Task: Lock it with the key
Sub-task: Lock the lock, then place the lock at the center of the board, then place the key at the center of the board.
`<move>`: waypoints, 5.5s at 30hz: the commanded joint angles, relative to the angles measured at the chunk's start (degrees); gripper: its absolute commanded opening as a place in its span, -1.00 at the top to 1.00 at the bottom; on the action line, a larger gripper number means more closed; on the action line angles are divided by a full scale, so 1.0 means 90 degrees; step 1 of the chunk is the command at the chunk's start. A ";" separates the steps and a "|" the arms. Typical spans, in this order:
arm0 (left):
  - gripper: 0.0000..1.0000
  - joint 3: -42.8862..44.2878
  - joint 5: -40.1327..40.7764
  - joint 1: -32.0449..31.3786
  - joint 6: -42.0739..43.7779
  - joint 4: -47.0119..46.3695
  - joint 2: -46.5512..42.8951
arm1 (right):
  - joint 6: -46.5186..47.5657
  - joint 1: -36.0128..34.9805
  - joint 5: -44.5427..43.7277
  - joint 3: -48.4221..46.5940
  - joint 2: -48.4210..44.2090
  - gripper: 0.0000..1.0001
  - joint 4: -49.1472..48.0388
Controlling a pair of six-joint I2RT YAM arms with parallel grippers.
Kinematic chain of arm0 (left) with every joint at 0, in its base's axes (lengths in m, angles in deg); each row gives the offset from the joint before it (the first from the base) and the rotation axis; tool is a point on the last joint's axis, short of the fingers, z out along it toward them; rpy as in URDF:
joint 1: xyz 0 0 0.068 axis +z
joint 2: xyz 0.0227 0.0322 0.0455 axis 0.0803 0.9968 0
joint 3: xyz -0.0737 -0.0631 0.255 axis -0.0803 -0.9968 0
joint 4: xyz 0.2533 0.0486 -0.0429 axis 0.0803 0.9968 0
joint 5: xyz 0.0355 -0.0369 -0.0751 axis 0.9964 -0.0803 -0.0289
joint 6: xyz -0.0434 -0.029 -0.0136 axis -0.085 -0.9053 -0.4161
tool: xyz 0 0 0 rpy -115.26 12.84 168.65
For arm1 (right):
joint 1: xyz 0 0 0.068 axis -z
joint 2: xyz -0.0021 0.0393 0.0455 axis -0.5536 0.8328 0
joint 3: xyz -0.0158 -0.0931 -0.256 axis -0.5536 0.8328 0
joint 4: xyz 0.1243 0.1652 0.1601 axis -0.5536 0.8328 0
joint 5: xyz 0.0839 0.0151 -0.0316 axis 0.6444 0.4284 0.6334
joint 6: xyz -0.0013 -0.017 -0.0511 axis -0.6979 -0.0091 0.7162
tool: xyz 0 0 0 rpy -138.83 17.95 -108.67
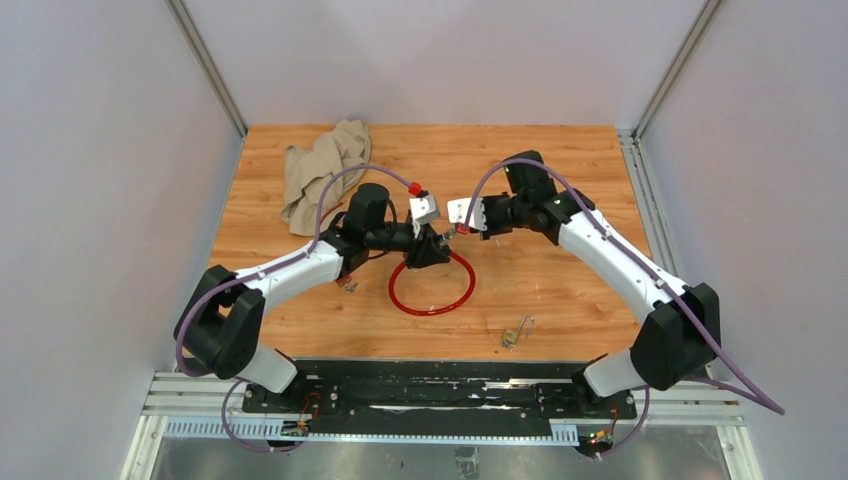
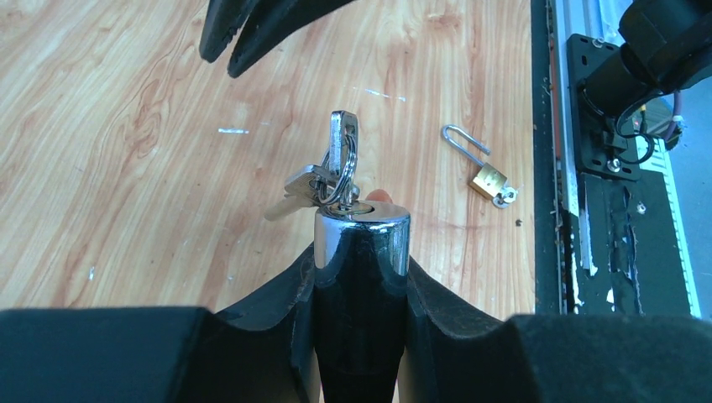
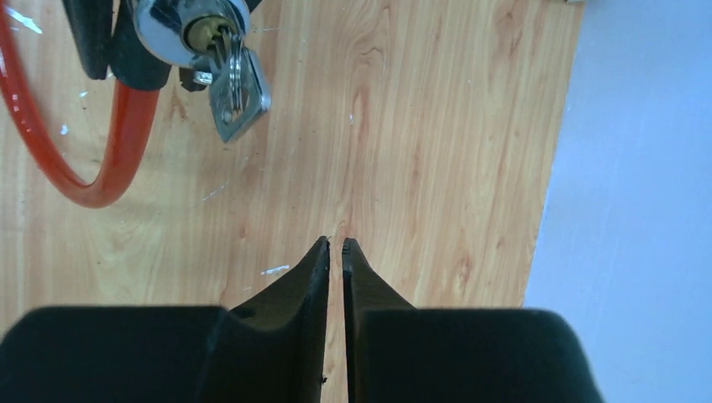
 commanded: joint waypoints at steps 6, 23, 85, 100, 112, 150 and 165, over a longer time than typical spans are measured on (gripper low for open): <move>0.99 -0.0065 0.0017 -0.0074 0.0235 0.0316 -0.0127 | -0.0558 0.0275 0.1921 -0.1449 0.0388 -0.09 0.2257; 0.99 -0.0028 -0.0026 -0.0082 0.0235 0.0315 -0.0161 | -0.1474 0.0163 0.3122 -0.2788 0.1614 0.50 0.3224; 0.99 0.0381 0.0228 0.0006 0.1124 0.1481 -0.0172 | -0.1771 0.0148 0.3799 -0.2164 0.1552 0.24 0.2290; 0.99 0.0314 0.0449 -0.0009 0.1199 0.1488 -0.0200 | -0.1372 -0.0087 0.3257 -0.2464 0.1742 0.99 0.2775; 0.99 0.0201 0.0555 -0.0040 0.1481 0.1762 -0.0305 | -0.0049 -0.0097 0.1196 -0.3064 0.1528 0.99 0.3358; 0.52 0.3457 0.0778 0.1331 -0.2026 0.1780 0.4014 | -0.6803 0.1731 0.2280 -0.0667 0.3408 0.99 -0.0882; -0.75 0.3489 0.0920 0.1846 -0.1797 0.2603 0.3958 | -0.7014 0.1757 0.2057 -0.0457 0.3407 0.99 -0.1037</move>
